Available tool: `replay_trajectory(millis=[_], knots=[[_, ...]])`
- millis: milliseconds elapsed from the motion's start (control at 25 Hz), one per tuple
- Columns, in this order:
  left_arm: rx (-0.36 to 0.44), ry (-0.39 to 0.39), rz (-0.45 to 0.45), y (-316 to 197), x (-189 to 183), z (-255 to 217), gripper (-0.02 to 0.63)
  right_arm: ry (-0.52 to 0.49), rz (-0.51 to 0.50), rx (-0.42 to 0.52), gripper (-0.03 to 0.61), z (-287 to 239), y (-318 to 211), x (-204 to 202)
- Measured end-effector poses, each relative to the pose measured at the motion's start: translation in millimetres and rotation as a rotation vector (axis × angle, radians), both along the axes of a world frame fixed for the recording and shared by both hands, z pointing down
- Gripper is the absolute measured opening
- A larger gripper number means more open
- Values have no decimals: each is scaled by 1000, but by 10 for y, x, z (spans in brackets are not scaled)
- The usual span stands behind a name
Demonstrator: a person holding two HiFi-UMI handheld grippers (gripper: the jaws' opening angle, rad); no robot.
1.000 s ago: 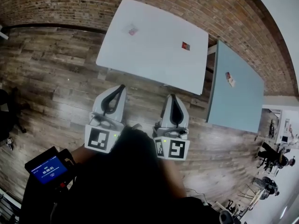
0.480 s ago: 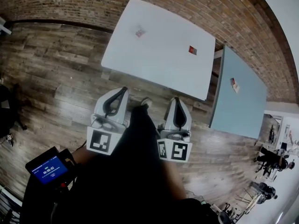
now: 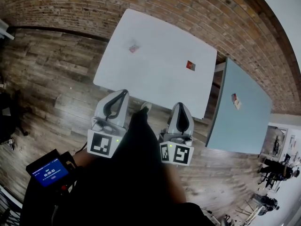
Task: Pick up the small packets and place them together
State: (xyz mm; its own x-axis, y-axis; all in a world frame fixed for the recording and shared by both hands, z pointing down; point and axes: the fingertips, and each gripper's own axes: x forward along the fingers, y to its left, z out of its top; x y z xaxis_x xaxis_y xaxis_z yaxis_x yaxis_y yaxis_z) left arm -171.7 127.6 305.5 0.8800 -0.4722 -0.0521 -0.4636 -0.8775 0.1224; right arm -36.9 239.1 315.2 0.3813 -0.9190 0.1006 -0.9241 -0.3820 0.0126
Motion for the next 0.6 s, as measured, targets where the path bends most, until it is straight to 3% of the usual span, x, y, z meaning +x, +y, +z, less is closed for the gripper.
replay_trajectory(millis=[360, 600], knots=[[-28, -52, 18, -246, 1280, 15, 0, -31, -16, -50, 2, 82, -248, 1220], [-6, -81, 13, -270, 1901, 81, 0, -27, -37, -61, 2, 194, -310, 1815]])
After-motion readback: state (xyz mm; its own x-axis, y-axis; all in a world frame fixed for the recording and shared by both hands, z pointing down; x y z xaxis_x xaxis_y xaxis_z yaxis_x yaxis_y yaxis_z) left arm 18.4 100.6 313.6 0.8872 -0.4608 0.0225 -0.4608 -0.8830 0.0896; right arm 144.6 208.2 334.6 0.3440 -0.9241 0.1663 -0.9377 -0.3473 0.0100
